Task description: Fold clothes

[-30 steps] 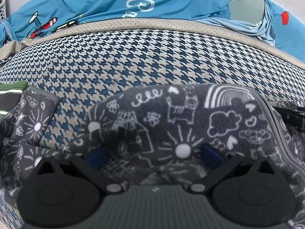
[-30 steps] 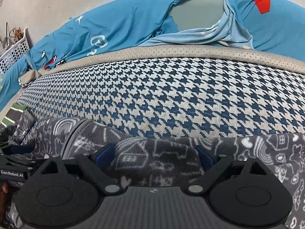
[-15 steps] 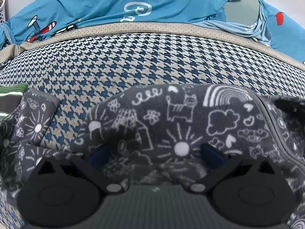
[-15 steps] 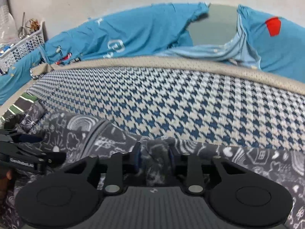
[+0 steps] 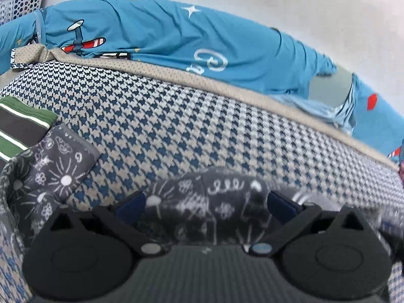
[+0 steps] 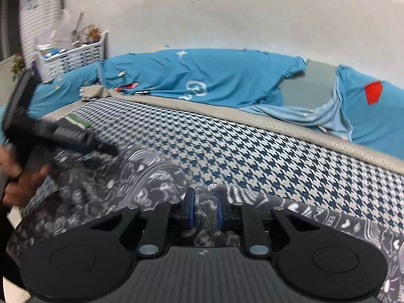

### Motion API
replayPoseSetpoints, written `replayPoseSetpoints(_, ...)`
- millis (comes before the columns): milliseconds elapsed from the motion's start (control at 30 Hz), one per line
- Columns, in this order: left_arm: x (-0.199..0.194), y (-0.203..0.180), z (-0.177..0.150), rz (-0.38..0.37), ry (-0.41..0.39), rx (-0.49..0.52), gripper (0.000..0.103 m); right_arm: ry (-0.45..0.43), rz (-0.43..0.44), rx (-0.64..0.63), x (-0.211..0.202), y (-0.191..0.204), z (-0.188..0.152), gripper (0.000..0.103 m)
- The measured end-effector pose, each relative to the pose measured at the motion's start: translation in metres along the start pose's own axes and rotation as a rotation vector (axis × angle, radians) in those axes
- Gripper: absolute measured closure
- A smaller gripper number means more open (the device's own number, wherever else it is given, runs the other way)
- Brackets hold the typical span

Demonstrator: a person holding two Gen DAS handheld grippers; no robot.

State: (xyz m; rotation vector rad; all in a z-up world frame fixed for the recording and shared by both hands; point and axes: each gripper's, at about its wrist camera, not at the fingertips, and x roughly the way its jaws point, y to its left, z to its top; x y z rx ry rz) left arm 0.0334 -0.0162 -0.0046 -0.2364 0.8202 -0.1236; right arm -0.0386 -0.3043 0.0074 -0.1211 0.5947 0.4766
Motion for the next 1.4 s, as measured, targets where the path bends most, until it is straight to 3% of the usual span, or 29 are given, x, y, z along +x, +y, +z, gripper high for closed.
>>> replayPoseSetpoints(267, -0.013, -0.016, 0.001, -0.074, -0.039, -0.007, 0.000, 0.013, 0.080, -0.129, -0.016, 0.039, -0.018, 0.086)
replayPoseSetpoints(500, -0.009, -0.048, -0.007, -0.133, -0.013, 0.084, 0.000, 0.035, 0.108, -0.215, -0.018, 0.056, -0.031, 0.086)
replayPoseSetpoints(633, -0.004, -0.067, -0.019, -0.088, 0.031, 0.210, 0.000, 0.048, 0.114, -0.271, -0.018, 0.065, -0.037, 0.086)
replayPoseSetpoints(867, -0.003, -0.051, -0.046, -0.053, 0.117, 0.255, 0.000, 0.063, 0.147, -0.269, -0.021, 0.059, -0.036, 0.084)
replayPoseSetpoints(1000, -0.004, -0.041, -0.058, -0.033, 0.131, 0.287, 0.000, 0.059, 0.174, -0.209, -0.028, 0.047, -0.026, 0.079)
replayPoseSetpoints(1167, -0.011, -0.036, -0.064, -0.032, 0.119, 0.309, 0.000, -0.018, 0.221, -0.003, -0.041, 0.017, -0.010, 0.079)
replayPoseSetpoints(1400, -0.017, -0.028, -0.068, -0.043, 0.114, 0.308, 0.000, -0.047, 0.259, 0.195, -0.020, -0.006, 0.015, 0.076)
